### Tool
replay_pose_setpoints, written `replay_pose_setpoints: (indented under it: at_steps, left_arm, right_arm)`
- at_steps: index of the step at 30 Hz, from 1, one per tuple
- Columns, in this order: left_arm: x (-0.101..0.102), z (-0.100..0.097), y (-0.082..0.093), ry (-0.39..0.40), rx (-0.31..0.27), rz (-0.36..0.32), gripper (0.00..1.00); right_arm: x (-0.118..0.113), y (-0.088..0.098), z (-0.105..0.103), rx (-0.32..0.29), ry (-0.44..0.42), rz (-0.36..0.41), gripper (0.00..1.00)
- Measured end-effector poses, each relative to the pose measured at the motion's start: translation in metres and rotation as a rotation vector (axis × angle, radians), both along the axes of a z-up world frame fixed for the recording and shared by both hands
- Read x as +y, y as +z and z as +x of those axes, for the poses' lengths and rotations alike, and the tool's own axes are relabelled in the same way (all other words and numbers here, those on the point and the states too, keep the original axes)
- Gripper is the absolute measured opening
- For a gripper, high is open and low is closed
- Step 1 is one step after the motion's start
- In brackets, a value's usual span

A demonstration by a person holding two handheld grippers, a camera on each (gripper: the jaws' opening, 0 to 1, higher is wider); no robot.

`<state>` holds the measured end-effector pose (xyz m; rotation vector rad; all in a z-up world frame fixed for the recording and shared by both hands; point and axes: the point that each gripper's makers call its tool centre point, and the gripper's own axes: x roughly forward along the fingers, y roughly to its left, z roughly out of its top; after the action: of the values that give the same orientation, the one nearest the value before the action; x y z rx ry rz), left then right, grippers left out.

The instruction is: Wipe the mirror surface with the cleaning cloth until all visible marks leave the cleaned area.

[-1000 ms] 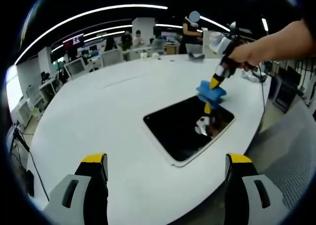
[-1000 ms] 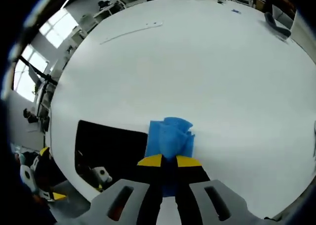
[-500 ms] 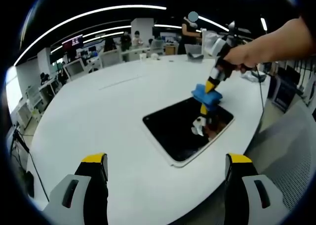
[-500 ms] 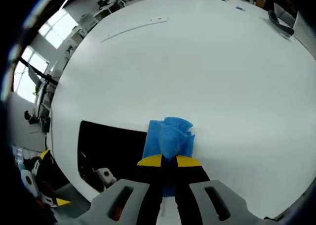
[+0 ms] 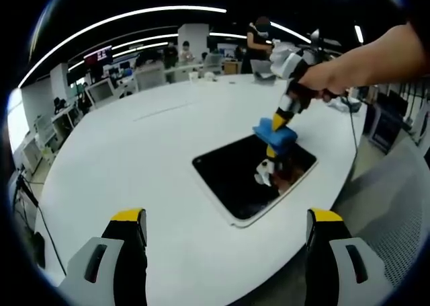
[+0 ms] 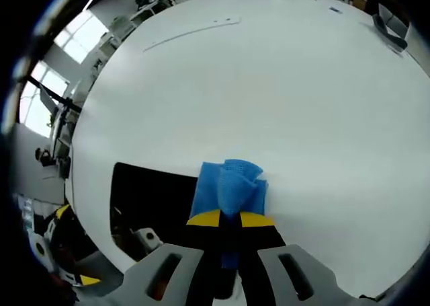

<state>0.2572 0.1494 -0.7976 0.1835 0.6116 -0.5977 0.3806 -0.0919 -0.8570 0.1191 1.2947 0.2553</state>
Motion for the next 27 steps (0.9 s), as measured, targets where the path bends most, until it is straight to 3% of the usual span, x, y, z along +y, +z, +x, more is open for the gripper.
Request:
replay_pose_setpoints:
  at_steps: [27]
  left_arm:
    - [-0.002, 0.000, 0.000, -0.008, 0.000, -0.001, 0.99]
  right_arm:
    - [0.048, -0.001, 0.004, 0.003, 0.034, 0.036, 0.03]
